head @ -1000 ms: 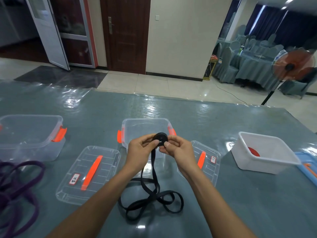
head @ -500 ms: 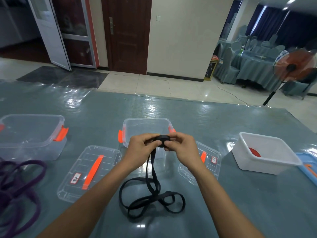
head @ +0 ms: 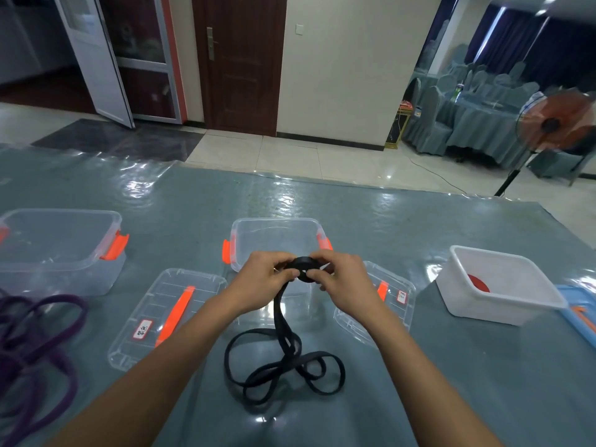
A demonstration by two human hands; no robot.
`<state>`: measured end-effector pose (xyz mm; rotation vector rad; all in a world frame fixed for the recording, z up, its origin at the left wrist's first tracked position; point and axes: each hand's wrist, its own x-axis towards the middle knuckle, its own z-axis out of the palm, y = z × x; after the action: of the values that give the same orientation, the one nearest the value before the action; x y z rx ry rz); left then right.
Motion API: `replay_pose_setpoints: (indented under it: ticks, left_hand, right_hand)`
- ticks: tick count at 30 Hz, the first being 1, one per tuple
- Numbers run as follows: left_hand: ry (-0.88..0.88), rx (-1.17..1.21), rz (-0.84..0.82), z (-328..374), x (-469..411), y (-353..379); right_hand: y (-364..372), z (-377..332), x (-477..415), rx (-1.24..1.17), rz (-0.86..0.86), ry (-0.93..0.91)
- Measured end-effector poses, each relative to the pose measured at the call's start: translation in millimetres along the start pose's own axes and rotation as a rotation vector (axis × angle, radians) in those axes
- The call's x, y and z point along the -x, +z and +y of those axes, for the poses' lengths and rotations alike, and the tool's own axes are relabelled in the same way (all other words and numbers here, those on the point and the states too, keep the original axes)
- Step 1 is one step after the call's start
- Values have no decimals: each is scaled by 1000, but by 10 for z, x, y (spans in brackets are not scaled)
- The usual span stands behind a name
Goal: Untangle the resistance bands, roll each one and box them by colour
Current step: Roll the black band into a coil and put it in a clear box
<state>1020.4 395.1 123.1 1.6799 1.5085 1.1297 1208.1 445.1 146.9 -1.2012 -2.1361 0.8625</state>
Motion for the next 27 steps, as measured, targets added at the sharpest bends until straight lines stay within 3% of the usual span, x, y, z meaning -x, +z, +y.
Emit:
replay_pose_setpoints:
  ticks: [8, 10, 14, 16, 20, 27]
  left_hand:
    - [3, 372, 267, 104, -21, 149]
    - [-5, 334, 266, 112, -20, 133]
    - [3, 57, 141, 109, -11, 16]
    - [9, -34, 61, 99, -17, -27]
    - [26, 62, 96, 102, 12, 11]
    - [86, 306, 291, 96, 14, 181]
  right_hand:
    - [61, -107, -8, -982, 93, 257]
    - [82, -109, 14, -954, 90, 259]
    - [3, -36, 29, -188, 103, 86]
    - [-25, -45, 21, -85, 73, 37]
    - [-56, -58, 11, -270, 101, 95]
    - [116, -142, 52, -976, 102, 245]
